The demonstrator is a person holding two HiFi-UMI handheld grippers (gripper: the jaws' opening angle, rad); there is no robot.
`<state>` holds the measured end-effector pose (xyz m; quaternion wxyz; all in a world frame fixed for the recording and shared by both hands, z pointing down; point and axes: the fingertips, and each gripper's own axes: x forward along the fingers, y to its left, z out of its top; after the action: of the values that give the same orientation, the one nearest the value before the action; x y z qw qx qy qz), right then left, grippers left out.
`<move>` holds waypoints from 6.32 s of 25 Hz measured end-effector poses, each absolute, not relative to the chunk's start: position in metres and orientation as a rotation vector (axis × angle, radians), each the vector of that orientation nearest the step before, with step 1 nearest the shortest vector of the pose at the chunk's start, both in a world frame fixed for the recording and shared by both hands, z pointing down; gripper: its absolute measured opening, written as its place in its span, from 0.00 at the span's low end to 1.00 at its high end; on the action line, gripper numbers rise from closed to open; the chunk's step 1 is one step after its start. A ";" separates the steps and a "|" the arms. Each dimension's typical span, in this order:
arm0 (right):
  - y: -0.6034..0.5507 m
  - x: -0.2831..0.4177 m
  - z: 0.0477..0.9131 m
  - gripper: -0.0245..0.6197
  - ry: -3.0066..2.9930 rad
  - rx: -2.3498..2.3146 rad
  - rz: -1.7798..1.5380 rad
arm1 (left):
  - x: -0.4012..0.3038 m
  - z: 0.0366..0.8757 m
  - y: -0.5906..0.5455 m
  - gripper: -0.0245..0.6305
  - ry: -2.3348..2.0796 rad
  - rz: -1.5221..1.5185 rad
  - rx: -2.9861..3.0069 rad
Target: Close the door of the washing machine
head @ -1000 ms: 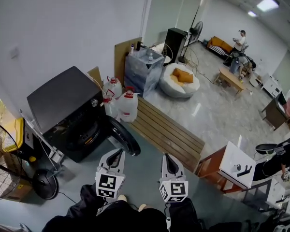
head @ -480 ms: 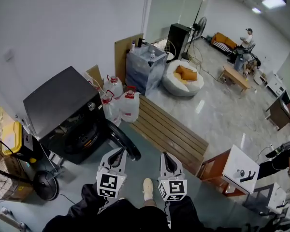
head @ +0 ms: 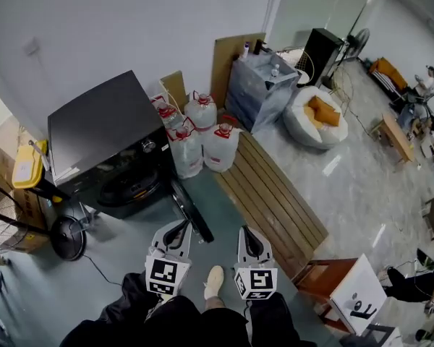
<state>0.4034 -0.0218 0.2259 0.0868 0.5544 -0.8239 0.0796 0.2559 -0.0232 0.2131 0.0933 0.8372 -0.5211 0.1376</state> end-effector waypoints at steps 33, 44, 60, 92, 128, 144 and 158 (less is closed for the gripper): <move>-0.077 0.328 0.609 0.06 -2.429 0.904 0.512 | 0.180 0.558 -0.022 0.08 -1.793 0.517 1.823; -0.068 0.322 0.670 0.40 -2.385 0.764 0.558 | 0.173 0.592 -0.009 0.08 -1.775 0.532 1.765; -0.070 0.315 0.710 0.20 -2.326 0.672 0.474 | 0.165 0.616 -0.003 0.08 -1.791 0.529 1.693; -0.006 0.217 0.708 0.19 -2.328 0.600 0.568 | 0.061 0.600 0.053 0.08 -1.935 0.477 1.571; 0.041 -0.016 0.712 0.22 -2.338 0.497 0.694 | -0.134 0.636 0.090 0.08 -1.934 0.426 1.419; 0.033 -0.093 0.712 0.21 -2.345 0.445 0.670 | -0.194 0.638 0.087 0.08 -1.948 0.416 1.376; 0.018 -0.146 0.701 0.18 -2.381 0.459 0.551 | -0.238 0.643 0.098 0.08 -1.945 0.388 1.356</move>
<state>-0.1459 0.0176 0.7009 0.3218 0.1749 -0.9065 0.2098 -0.2381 0.0977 0.6426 0.3614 0.5262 -0.7548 0.1507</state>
